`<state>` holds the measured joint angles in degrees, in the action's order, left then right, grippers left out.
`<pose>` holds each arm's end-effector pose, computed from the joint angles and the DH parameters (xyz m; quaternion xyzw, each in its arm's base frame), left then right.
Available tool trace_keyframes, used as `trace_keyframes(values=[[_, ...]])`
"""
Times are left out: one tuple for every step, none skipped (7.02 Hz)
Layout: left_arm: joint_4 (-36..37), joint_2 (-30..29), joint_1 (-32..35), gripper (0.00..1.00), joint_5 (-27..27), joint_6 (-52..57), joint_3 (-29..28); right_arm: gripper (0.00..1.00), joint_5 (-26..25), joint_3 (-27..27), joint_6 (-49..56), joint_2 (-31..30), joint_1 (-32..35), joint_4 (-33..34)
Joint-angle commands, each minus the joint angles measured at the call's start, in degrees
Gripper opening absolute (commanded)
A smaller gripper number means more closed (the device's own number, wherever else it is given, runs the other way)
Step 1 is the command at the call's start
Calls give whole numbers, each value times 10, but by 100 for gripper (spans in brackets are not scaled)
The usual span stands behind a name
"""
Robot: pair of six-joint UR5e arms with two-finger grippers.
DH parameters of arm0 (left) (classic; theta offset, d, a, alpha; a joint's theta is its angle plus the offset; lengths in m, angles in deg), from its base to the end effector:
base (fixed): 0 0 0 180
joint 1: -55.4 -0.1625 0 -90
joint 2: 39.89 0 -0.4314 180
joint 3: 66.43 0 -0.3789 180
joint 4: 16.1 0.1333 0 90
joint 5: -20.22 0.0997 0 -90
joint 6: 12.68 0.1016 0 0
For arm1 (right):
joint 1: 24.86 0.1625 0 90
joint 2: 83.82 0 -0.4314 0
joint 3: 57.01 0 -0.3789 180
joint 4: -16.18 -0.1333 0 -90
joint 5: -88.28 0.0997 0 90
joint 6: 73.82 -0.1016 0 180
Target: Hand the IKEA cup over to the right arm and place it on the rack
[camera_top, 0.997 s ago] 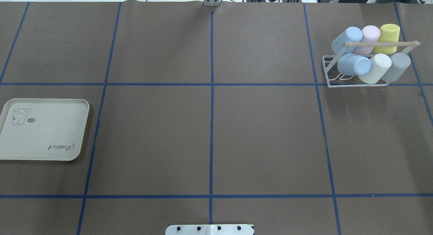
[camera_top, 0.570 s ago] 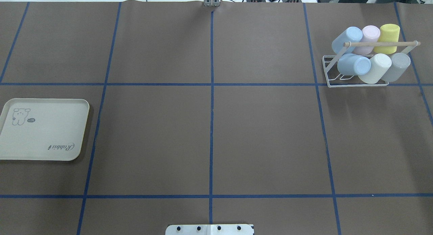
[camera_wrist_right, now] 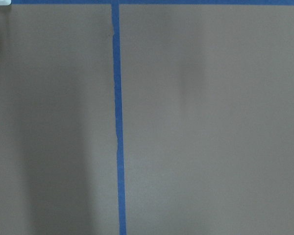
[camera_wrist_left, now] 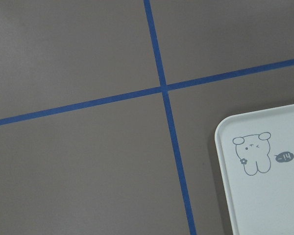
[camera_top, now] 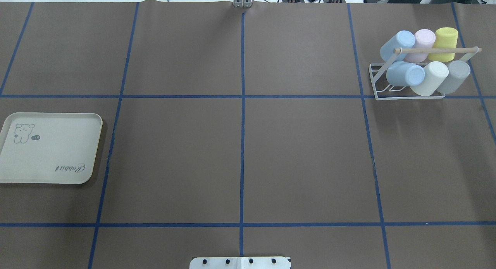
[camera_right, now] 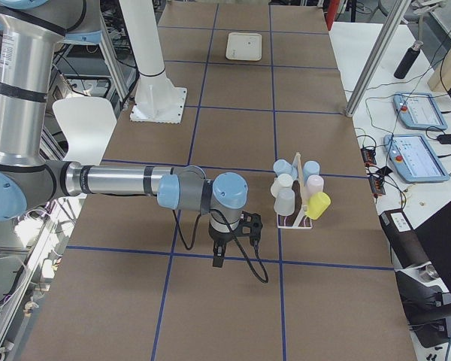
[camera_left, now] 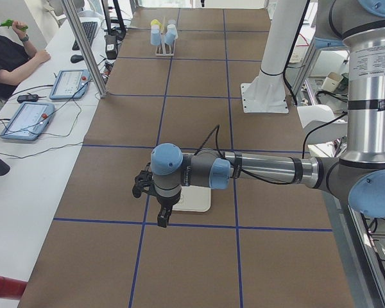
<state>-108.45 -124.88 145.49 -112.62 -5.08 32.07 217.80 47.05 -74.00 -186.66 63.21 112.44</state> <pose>-0.0649 -0.4472 0.6332 0.0718 0.3607 0.0795 0.9265 0.0560 -0.3775 0.6619 -0.0476 -0.3369 0.0005 0.9403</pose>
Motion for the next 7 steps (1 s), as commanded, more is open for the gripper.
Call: trace_keyframes(values=[[-1,3,0,100,0,-1,0,100,0,1,0,2,0,-1],[-1,4,0,100,0,-1,0,100,0,5,1,2,0,-1],[0,4,0,100,0,-2,-2,100,-1,6,1,3,0,-1],[-1,4,-1,100,0,-1,-10,100,-1,6,1,4,0,-2],[-1,4,-1,100,0,-1,-9,100,-1,7,0,5,0,-2],[-1,4,-1,100,0,-1,-12,100,-1,11,0,5,0,-1],[-1,5,-1,100,0,-2,-13,100,-1,13,1,5,0,-2]])
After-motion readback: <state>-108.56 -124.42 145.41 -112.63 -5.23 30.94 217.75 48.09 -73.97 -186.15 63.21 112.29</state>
